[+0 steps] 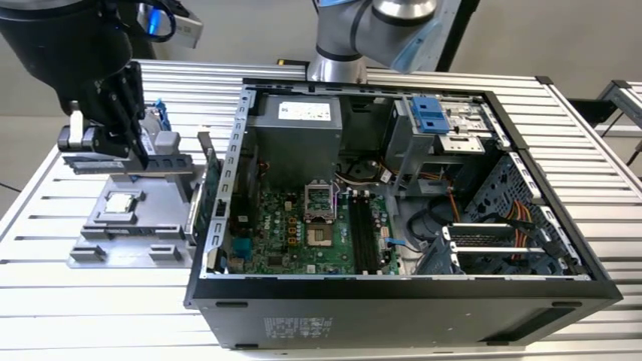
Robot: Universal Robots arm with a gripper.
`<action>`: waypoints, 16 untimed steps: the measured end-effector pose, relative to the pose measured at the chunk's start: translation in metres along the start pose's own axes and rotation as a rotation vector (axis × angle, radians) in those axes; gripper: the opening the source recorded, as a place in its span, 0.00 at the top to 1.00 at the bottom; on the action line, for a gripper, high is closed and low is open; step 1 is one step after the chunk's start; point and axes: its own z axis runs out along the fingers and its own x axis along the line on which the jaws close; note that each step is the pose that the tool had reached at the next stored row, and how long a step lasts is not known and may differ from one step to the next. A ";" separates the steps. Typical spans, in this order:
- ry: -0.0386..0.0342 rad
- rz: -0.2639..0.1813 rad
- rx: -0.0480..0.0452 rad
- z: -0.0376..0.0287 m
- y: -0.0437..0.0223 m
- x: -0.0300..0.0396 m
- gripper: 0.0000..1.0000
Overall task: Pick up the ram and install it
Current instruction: 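Pick up the ram and move it above insertion slot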
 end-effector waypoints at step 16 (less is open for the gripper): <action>-0.0001 0.000 -0.0001 0.0001 -0.0127 0.0002 1.00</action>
